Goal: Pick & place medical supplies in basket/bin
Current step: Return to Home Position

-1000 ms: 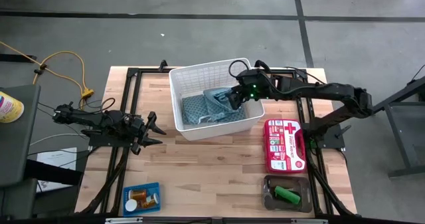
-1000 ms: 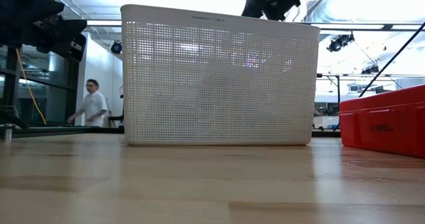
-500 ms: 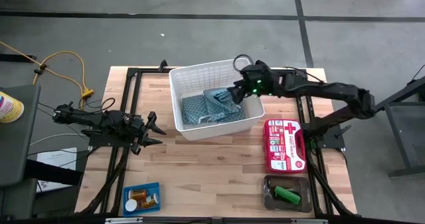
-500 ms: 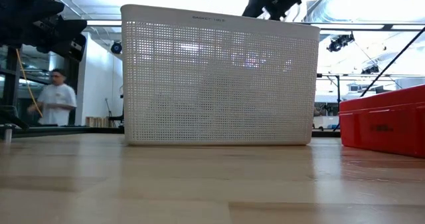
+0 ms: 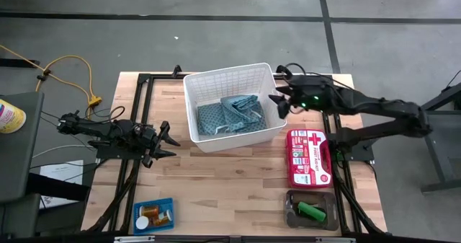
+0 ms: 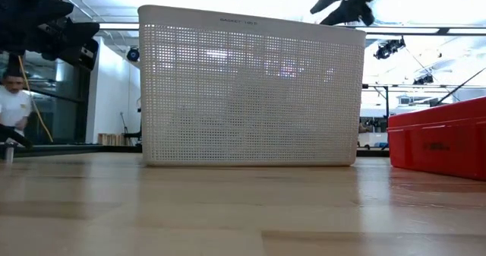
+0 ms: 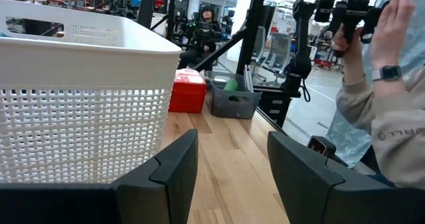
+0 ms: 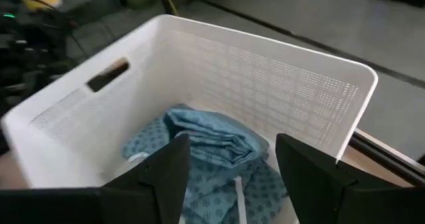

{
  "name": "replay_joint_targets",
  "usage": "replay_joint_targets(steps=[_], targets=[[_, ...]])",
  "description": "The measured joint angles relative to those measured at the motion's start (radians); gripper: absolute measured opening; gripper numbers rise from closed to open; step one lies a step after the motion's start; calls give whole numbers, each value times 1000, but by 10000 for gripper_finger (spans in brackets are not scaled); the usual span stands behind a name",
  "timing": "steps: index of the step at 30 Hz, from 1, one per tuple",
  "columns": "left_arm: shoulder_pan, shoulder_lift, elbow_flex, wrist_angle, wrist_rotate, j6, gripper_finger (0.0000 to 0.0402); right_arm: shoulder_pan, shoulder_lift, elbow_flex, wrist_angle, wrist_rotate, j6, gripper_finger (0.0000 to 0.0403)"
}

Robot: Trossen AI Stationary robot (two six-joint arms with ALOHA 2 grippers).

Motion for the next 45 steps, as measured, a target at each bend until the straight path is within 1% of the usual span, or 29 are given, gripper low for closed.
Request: replay_joint_targets(steps=[4, 9, 14, 16, 20, 26, 29, 32, 38, 42, 45], targets=[[0, 0, 0, 0, 0, 0, 175, 18, -129, -121, 80, 0, -20, 210], [0, 0, 0, 0, 0, 0, 175, 41, -284, -253, 126, 0, -33, 210], [0, 0, 0, 0, 0, 0, 175, 75, -416, -393, 261, 1, -66, 210], [0, 0, 0, 0, 0, 0, 175, 81, -465, -446, 334, 3, -73, 210], [0, 0, 0, 0, 0, 0, 175, 83, -541, -543, 413, 2, -74, 210], [0, 0, 0, 0, 0, 0, 175, 83, -676, -657, 475, 0, -116, 210], [0, 0, 0, 0, 0, 0, 175, 83, -745, -708, 515, 0, -129, 210], [0, 0, 0, 0, 0, 0, 175, 83, -815, -747, 520, -6, -148, 210], [0, 0, 0, 0, 0, 0, 175, 83, -945, -793, 528, -69, -192, 210], [0, 0, 0, 0, 0, 0, 175, 83, -1000, -803, 525, -90, -203, 210], [0, 0, 0, 0, 0, 0, 175, 83, -1018, -804, 505, -111, -204, 210]])
